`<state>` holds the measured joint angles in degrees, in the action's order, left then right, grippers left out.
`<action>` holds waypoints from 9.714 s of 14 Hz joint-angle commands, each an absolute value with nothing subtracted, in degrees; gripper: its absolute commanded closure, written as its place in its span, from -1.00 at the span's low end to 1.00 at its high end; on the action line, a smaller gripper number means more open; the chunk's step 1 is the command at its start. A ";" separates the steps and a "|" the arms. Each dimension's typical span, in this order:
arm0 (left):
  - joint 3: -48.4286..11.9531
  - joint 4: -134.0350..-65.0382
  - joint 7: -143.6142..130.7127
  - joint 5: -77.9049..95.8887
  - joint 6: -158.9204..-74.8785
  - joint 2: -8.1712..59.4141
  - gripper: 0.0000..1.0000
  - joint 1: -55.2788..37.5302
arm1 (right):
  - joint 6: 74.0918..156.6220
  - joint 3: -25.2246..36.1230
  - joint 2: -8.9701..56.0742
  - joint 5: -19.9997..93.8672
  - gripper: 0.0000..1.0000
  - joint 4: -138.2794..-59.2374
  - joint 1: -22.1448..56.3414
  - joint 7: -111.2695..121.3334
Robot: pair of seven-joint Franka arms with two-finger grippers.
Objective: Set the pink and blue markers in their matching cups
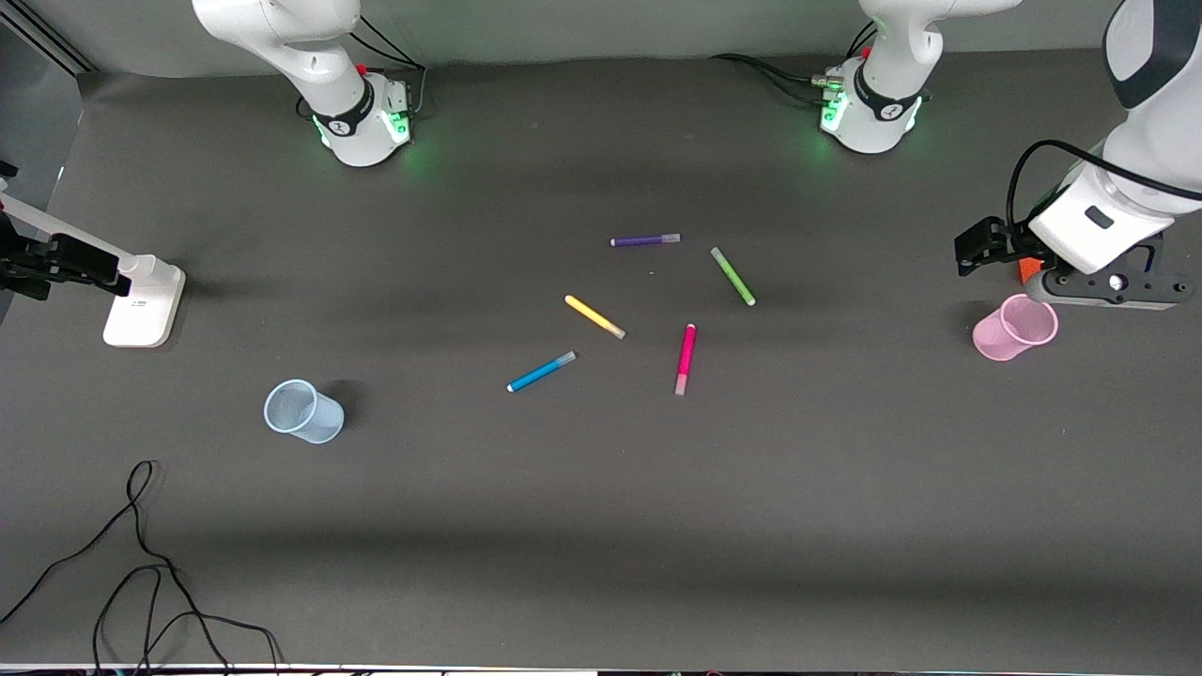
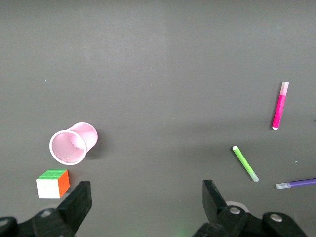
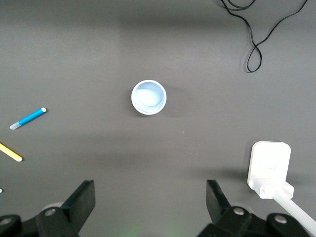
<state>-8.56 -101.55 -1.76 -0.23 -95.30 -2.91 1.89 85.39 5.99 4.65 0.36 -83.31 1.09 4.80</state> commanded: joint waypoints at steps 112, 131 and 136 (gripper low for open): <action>-9.14 -109.07 -21.71 -3.69 -143.00 32.61 1.00 -27.16 | 88.97 29.09 10.10 5.54 0.74 -93.35 23.91 2.55; -8.79 -108.88 34.77 -9.22 -100.11 8.35 1.00 4.99 | 70.58 28.39 44.55 25.40 0.74 -70.93 11.43 15.02; -8.79 -113.73 43.76 -9.76 -98.18 7.73 1.00 14.04 | 70.58 26.55 48.16 27.07 0.74 -69.62 9.06 16.35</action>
